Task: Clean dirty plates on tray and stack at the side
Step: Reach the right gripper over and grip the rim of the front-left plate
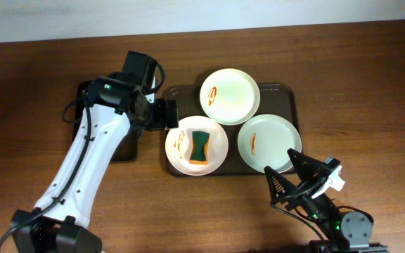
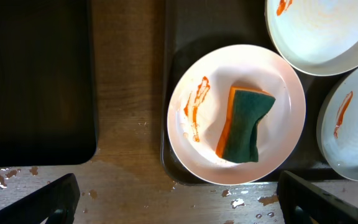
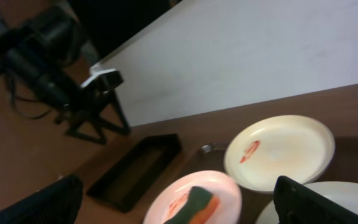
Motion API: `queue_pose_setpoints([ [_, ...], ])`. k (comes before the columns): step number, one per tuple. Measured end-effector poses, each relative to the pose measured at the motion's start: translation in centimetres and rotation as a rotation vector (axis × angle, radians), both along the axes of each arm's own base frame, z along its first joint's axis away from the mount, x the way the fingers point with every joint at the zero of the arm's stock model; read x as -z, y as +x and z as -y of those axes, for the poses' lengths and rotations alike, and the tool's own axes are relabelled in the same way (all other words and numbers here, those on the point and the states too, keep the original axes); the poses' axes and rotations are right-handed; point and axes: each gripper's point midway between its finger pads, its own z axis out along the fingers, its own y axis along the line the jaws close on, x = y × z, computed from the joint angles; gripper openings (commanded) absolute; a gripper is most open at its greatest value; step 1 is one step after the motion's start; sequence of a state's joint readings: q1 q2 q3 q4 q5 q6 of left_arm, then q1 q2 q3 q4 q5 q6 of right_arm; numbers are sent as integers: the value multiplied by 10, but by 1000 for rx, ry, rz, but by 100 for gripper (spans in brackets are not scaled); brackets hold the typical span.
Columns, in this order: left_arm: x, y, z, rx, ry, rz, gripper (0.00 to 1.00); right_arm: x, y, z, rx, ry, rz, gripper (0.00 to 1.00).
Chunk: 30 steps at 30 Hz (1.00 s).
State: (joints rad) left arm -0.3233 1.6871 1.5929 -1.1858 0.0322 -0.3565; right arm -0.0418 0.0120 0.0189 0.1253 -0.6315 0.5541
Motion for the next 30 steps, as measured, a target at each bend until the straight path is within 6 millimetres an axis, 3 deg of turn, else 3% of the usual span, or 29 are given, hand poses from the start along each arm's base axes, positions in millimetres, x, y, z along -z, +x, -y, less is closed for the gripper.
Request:
queue_pose_setpoints([
  [1,0,0,0,0,0,0,100,-3,-3,-3,-22,6,-11,98],
  [5,1,-1,0,0,3,-5,100,-59,-10,-8,-54,-32,-30,98],
  [7,2,-1,-1,-2,8,-10,100,-69,5,-9,-65,-80,-144,98],
  [9,5,-3,-2,-2,15,-23,100,-61,25,-8,-86,-137,-362,98],
  [11,6,-5,-3,-2,18,-29,100,-71,40,-8,-115,-193,-496,98],
  [14,6,-5,-3,-2,18,-31,100,-105,56,-11,-162,-206,-569,99],
  [16,6,-5,-3,-2,18,-31,100,-134,59,-24,-261,-182,-505,98],
  [17,6,-5,-3,-2,18,-32,100,-138,58,-28,-297,-176,-489,98],
  [19,6,-5,-3,-2,18,-32,100,-131,54,-30,-314,-199,-514,98],
  [21,6,-6,-3,-2,19,-35,100,-106,48,-31,-265,-269,-616,98],
  [25,6,-6,-3,-2,19,-35,100,-50,29,-7,-27,-474,-944,98],
  [30,6,-6,-3,-2,19,-35,100,-49,35,16,210,-564,-998,98],
])
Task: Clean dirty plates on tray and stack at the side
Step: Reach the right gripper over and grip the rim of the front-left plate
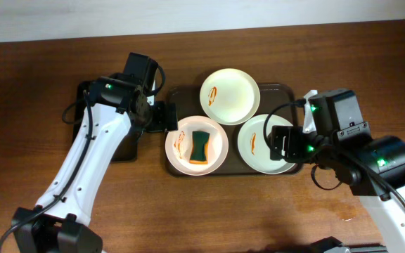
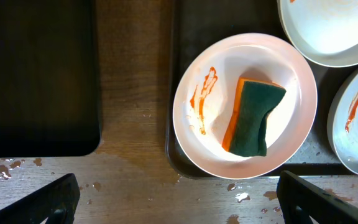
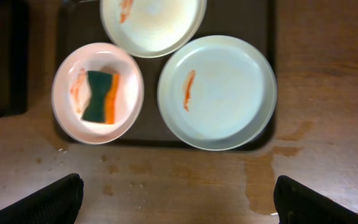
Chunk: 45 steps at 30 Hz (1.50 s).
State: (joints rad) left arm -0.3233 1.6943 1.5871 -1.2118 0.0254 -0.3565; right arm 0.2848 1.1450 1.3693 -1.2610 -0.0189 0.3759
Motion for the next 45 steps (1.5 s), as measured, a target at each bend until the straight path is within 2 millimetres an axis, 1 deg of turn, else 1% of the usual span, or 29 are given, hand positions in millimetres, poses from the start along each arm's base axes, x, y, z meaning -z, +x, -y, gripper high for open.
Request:
queue_pose_setpoints([
  [2,0,0,0,0,0,0,100,1,1,2,27,0,-7,98],
  [3,0,0,0,0,0,0,100,1,5,0,36,11,-1,98],
  [5,0,1,0,0,-1,4,100,-2,21,-12,26,64,29,99],
  [7,0,1,0,0,-1,4,100,10,32,-22,18,93,-13,93],
  [9,0,1,0,0,-1,4,100,32,49,-33,4,98,-75,85],
  [10,0,1,0,0,-1,5,100,44,59,-40,-26,95,-96,82],
  [11,0,1,0,0,-2,3,100,65,75,-56,-80,92,-124,81],
  [12,0,1,0,0,-2,6,100,76,81,-64,-104,88,-139,77],
  [13,0,1,0,0,-1,4,100,103,93,-81,-148,80,-178,71],
  [14,0,1,0,-1,2,5,100,123,97,-90,-168,74,-215,67],
  [16,0,2,-3,-5,15,9,100,151,103,-99,-181,65,-260,67],
  [17,0,2,-3,-6,19,11,100,162,104,-99,-179,58,-283,63],
  [18,0,2,-4,-6,22,12,100,175,104,-99,-177,48,-315,56],
  [19,0,2,-4,-7,23,12,100,183,104,-99,-175,42,-333,56],
  [20,0,3,-4,-7,23,15,100,196,102,-100,-177,39,-366,51],
  [21,0,4,-4,-7,22,17,100,203,101,-102,-181,42,-383,47],
  [23,-1,4,-4,-7,21,19,100,214,96,-109,-200,39,-414,44],
  [29,-1,4,-4,-8,25,20,100,230,84,-123,-236,13,-456,44],
  [31,0,4,-4,-8,25,18,100,232,84,-122,-228,3,-458,38],
  [35,0,3,-5,-8,26,15,100,233,85,-120,-221,-8,-454,31],
  [40,1,0,-5,-7,30,3,100,233,86,-119,-218,-13,-449,31],
  [42,1,0,-6,-7,31,1,100,237,90,-119,-217,-16,-428,31],
  [45,1,0,-6,-7,31,1,100,243,87,-114,-206,-22,-440,26],
])
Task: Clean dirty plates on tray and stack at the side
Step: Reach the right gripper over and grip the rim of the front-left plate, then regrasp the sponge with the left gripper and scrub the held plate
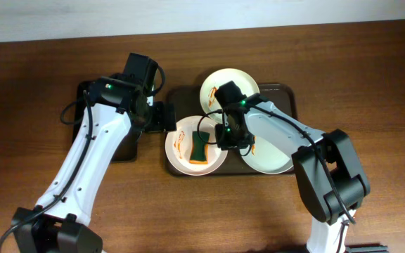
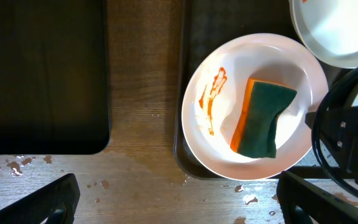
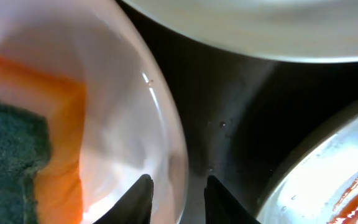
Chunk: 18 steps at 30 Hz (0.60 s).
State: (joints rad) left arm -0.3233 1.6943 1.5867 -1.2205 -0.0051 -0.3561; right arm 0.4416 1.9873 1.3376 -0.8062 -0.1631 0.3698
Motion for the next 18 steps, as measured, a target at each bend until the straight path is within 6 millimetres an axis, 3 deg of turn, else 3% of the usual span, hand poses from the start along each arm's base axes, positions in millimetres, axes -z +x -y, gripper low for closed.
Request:
queue_pose_setpoints([
  [3,0,0,0,0,0,0,100,-1,4,7,18,25,-8,25],
  [11,0,0,0,0,0,1,100,7,2,1,-15,98,-10,25],
  [13,0,0,0,0,0,1,100,7,3,0,-20,105,-4,13],
  [18,0,-1,0,0,2,-5,100,5,3,2,-1,152,-26,10],
])
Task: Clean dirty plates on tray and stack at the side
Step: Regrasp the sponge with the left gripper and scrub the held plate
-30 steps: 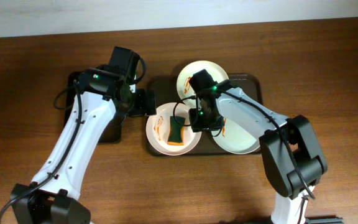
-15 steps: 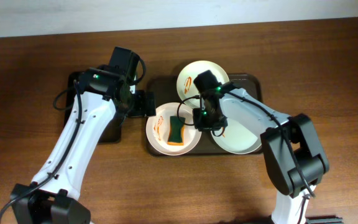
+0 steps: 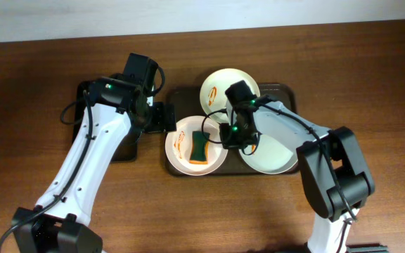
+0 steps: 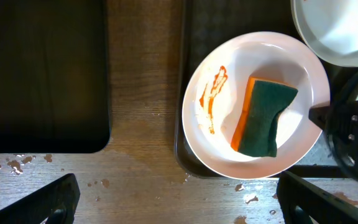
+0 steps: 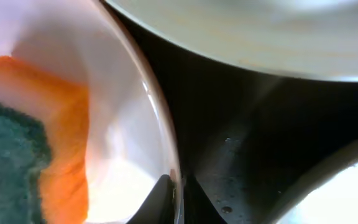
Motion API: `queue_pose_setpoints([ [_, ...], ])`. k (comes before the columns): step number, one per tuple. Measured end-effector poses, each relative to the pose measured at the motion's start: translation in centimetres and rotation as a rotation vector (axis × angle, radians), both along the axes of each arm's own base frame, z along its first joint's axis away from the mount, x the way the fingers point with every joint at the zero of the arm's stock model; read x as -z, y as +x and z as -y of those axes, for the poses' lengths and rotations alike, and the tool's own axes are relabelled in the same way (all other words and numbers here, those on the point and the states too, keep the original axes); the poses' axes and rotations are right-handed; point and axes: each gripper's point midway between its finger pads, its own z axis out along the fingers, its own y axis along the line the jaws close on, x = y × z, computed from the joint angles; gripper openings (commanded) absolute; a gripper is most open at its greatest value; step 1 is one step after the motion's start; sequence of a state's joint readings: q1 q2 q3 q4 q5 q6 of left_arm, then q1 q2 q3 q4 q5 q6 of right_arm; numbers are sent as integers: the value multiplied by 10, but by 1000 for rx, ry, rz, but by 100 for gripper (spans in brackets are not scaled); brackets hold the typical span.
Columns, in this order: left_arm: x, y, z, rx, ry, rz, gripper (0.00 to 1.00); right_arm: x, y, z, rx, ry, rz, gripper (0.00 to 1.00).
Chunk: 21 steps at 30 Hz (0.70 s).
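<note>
Three stained plates lie on the dark tray (image 3: pixel 288 93). The front left plate (image 3: pixel 215 157) (image 4: pixel 229 155) carries an orange smear and a green and orange sponge (image 3: pixel 200 146) (image 4: pixel 263 118) (image 5: pixel 23 137). My right gripper (image 3: pixel 225 138) (image 5: pixel 178 186) is low at this plate's right rim, shut on the rim (image 5: pixel 166 124). My left gripper (image 3: pixel 162 116) (image 4: pixel 179 202) hovers open above the tray's left edge, holding nothing. The back plate (image 3: pixel 234 98) (image 5: pixel 260 25) and the right plate (image 3: pixel 273 149) each bear an orange streak.
A black flat tray (image 3: pixel 129 151) (image 4: pixel 42 74) lies on the table left of the dark tray, partly under my left arm. Water drops (image 4: pixel 11 165) spot the wood near the front edges of both trays.
My right gripper's fingers stood apart on either side of the sponge plate's right rim; now they are shut on that rim. The left gripper and the plates have not moved.
My right arm was folded at the table's front right. Then it hung high over the tray's right side. Then it was low at the sponge plate's rim with fingers apart, and now it grips that rim. My left gripper stayed open over the tray's left edge.
</note>
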State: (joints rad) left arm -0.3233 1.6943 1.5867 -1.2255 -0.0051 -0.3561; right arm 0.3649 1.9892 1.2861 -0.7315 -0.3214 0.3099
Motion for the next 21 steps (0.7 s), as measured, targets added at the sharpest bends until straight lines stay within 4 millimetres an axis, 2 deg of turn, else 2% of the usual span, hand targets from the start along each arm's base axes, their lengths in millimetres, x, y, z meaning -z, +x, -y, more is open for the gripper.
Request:
queue_pose_setpoints([
  [3,4,-1,0,0,2,-7,100,-2,-1,3,-11,72,-20,9],
  [5,14,-2,1,10,0,-15,100,-1,-4,2,-21,84,-26,9],
  [9,34,-3,28,123,-130,-20,100,0,-6,1,-26,94,-33,9],
  [12,51,-6,38,154,-187,-24,74,0,-6,1,-25,96,-34,7],
  [14,71,-13,39,167,-196,-44,72,0,-6,1,-25,98,-32,7],
  [17,90,-13,49,182,-258,-22,71,-1,-5,1,-25,98,-30,8],
  [21,99,-18,58,202,-317,-26,72,-1,-5,0,-25,99,-27,8],
])
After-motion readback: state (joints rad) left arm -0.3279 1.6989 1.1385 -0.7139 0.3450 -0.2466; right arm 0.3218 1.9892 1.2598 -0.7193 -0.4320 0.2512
